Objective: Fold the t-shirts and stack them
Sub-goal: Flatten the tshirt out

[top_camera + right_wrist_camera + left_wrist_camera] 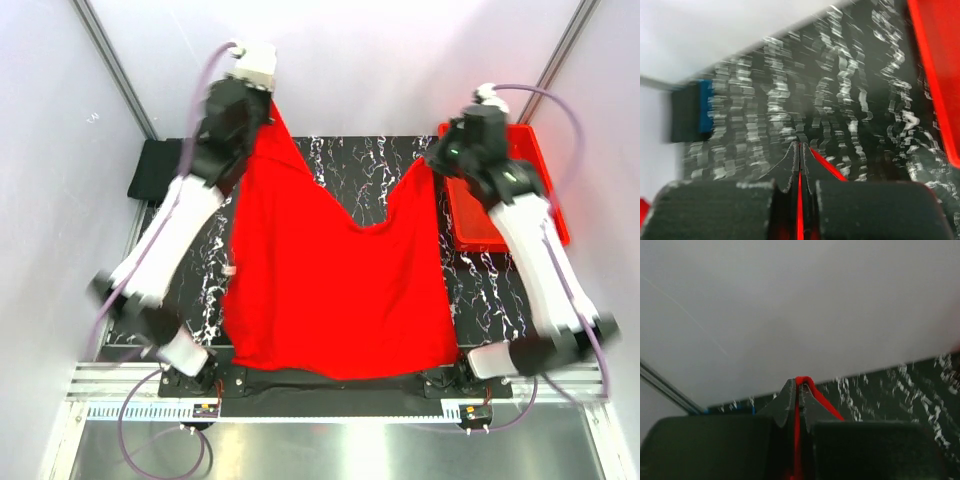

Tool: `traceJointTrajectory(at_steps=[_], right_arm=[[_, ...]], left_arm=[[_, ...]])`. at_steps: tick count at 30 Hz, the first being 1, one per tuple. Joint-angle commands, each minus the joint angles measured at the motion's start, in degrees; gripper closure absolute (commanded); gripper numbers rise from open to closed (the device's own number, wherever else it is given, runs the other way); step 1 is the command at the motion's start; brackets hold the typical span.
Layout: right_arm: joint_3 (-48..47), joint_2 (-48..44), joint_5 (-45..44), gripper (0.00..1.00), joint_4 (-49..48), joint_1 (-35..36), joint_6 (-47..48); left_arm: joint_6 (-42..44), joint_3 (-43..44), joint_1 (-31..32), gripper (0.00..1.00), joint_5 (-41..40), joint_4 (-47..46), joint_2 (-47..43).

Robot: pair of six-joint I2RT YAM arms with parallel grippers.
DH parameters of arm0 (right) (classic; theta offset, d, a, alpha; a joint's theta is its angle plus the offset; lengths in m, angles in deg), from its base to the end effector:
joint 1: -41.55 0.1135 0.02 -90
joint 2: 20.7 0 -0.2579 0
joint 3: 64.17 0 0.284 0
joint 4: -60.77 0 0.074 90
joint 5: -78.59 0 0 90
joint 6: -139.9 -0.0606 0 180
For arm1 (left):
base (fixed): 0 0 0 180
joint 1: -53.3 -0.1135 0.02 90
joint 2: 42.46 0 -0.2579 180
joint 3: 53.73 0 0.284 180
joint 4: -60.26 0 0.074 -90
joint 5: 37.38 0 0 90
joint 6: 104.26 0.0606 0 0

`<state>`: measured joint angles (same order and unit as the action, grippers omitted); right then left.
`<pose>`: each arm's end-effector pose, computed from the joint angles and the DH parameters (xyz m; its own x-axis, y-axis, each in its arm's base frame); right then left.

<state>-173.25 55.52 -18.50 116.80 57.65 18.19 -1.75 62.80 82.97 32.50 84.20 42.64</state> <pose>0.3100 0.0817 0.4653 -0.4089 0.4249 -0.8076 0.0573 0.8952 0.4419 0.3319 -0.1651 0.5356 0.1471 0.1503 -0.9776 0.1399 0.9753 0.1710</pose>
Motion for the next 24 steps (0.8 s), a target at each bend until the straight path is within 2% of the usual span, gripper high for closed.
traceJointTrajectory(at_steps=[1,4,6,10,12,17,18,24], right_arm=[[0.6,6.9,-4.6,1.0,-12.4,-1.9,2.4],[-7.1,13.4,-4.9,1.0,-11.8,-2.8,5.8],[-11.0,15.3,-5.6,1.0,-11.2,-3.0,7.4],[-20.4,17.6,-4.2,1.0,-9.2,-3.1,8.1],[-21.7,16.9,-3.8,1.0,-8.3,-3.0,8.1],[-19.1,7.7,-2.4,1.0,-6.5,-3.0,6.9],[-18.4,6.1,-2.1,1.0,-6.4,-2.9,6.1],[-12.8,-9.9,2.3,1.0,-2.1,-3.0,3.2]], left_arm=[[-9.5,1.4,-7.2,1.0,6.0,-3.1,7.6],[-11.3,6.3,-9.4,1.0,9.6,-3.1,12.0],[-11.0,13.0,-10.1,1.0,9.7,-0.7,13.4],[-11.1,20.5,-10.7,1.0,11.3,1.0,11.9],[-10.8,23.1,-10.7,1.0,11.2,1.9,10.6],[-11.9,21.2,-10.7,1.0,11.2,1.1,1.3],[-12.2,20.3,-10.7,1.0,11.3,0.8,-2.7],[-15.1,16.7,-10.6,1.0,14.8,1.0,-17.3]])
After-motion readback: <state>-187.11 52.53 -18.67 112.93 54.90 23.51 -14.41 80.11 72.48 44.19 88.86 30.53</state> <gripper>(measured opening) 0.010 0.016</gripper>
